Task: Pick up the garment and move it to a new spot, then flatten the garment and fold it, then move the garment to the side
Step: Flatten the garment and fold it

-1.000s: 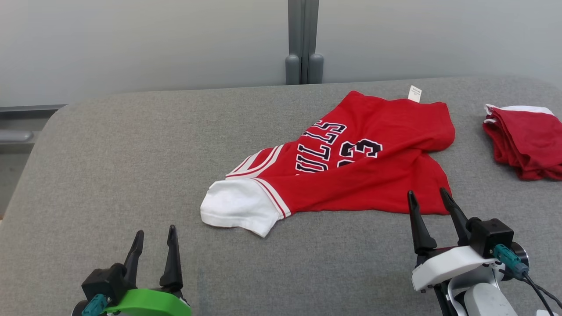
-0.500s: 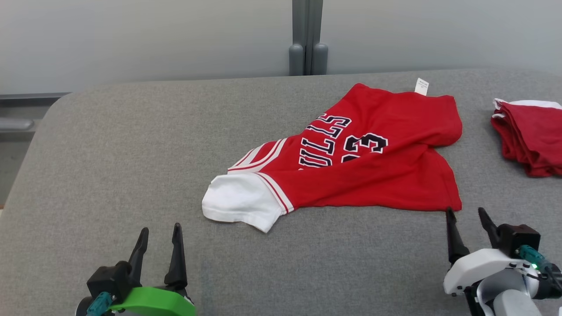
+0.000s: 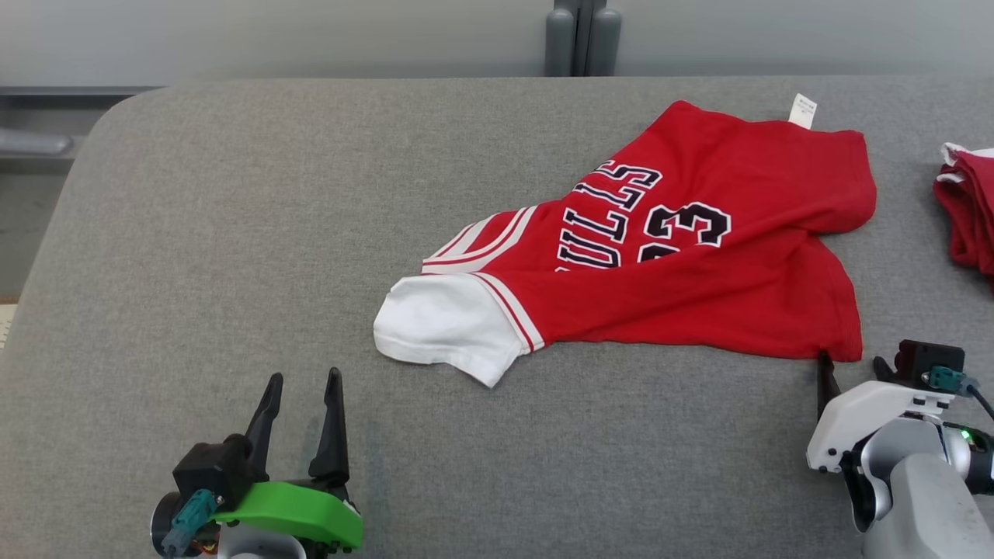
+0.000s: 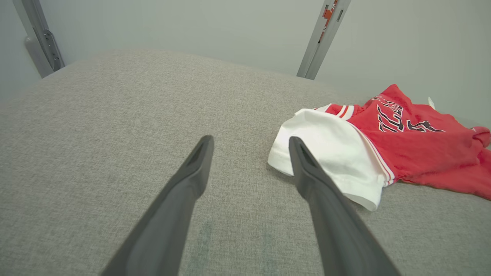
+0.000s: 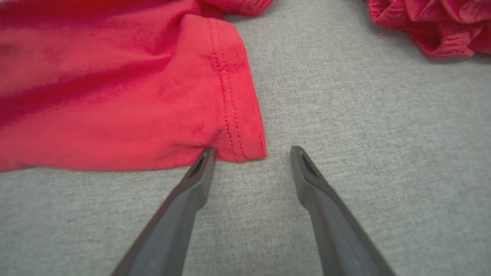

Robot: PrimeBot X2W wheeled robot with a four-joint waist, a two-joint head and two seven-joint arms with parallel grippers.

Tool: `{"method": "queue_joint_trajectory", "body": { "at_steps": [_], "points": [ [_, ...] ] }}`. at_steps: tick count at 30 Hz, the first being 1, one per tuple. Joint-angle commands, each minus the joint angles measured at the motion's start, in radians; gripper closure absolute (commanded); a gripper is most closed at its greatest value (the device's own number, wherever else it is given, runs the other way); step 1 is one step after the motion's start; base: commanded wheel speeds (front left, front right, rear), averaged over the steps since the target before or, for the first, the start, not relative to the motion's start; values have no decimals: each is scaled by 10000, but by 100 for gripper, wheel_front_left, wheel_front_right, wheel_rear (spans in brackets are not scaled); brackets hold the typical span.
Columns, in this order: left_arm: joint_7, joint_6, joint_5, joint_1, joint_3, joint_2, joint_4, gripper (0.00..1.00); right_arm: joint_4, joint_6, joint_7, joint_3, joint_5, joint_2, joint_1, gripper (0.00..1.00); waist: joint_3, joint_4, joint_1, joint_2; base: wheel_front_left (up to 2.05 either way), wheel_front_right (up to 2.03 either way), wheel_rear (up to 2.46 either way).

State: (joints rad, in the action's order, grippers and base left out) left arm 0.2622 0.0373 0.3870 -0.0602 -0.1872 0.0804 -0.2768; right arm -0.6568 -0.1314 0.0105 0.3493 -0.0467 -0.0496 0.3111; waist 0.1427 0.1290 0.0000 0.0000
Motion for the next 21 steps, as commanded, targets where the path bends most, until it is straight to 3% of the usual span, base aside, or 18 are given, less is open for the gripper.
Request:
{"method": "queue_joint_trajectory", "body": {
  "at_steps": [1, 3, 5, 7, 8, 9, 21],
  "points": [
    [33, 49, -34, -175, 8, -9, -51, 0, -185, 15, -17, -27, 68, -19, 181, 0, 189, 139, 0, 0, 0, 0, 0],
    [33, 85, -94, -231, -45, -16, -133, 0, -426, 15, 9, -113, 178, -18, 341, 0, 235, 136, 0, 0, 0, 0, 0],
    [33, 144, -156, -346, -130, -6, -268, 0, -626, 12, 32, -208, 266, -1, 440, 54, 273, 108, 0, 0, 0, 0, 0],
    [29, 168, -213, -463, -228, 16, -421, 0, -751, 10, 124, -262, 302, -3, 550, 76, 302, 60, 0, 0, 0, 0, 0],
    [-11, 214, -239, -530, -283, 31, -516, 0, -780, 12, 175, -303, 350, -6, 625, 93, 315, 30, 0, 0, 0, 0, 0],
    [-44, 240, -257, -590, -315, 51, -606, 0, -792, 12, 258, -347, 379, -6, 695, 100, 331, -6, 0, 0, 0, 0, 0],
    [-856, 556, -116, -1891, -708, 259, -2172, 0, -730, 15, 717, -972, 700, -22, 1046, 100, 569, -570, 0, 0, 0, 0, 0]
  ]
}}
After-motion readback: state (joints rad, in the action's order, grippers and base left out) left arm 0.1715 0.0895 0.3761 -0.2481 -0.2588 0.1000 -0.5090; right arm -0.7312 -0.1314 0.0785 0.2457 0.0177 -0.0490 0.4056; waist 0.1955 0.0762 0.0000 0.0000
